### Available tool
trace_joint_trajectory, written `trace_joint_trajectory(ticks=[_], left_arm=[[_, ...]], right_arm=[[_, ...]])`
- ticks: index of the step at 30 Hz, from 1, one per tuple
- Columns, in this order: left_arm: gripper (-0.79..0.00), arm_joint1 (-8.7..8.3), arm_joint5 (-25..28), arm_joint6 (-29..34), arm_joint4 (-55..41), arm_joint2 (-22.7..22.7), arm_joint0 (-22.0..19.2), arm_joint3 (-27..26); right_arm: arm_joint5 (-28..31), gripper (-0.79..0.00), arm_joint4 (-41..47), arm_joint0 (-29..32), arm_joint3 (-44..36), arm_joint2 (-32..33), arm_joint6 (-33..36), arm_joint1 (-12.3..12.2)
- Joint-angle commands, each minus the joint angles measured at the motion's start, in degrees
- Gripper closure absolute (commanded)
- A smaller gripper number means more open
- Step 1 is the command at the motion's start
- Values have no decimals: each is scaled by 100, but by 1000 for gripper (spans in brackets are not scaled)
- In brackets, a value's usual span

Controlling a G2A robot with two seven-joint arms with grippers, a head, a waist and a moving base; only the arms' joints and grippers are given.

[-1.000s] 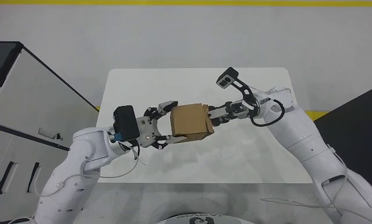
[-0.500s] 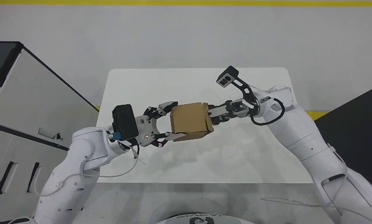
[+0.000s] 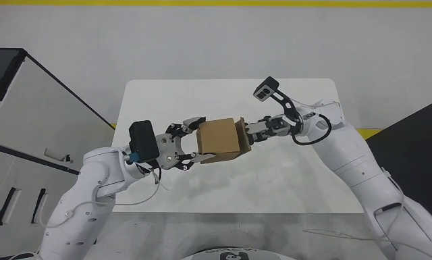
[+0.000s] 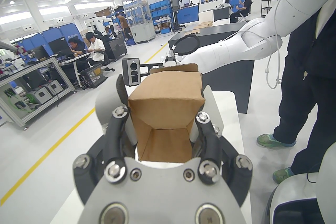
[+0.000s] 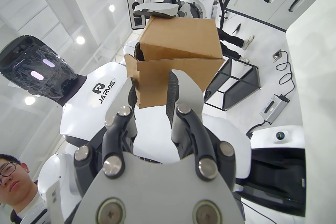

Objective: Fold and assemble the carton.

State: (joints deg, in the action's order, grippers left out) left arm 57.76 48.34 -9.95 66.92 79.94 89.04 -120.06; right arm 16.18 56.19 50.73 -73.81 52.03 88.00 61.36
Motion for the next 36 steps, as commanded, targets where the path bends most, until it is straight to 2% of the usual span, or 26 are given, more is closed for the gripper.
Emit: trace_joint_trajectory(ticks=[1, 12, 31, 36], left_arm=[[0, 0, -4, 6, -4, -2, 3, -1], [0, -2, -66, 32, 142, 15, -10, -30], [0, -16, -148, 58, 536, 39, 41, -107], [0, -18, -141, 27, 535, 30, 46, -102]], right_arm=[[-9, -357, 43, 14, 2, 20, 0, -5], [-76, -345, -241, 11, -27, 29, 0, -41], [-142, -219, -618, 55, -112, 204, -33, -8], [-168, -206, -708, 84, -151, 236, -50, 2]])
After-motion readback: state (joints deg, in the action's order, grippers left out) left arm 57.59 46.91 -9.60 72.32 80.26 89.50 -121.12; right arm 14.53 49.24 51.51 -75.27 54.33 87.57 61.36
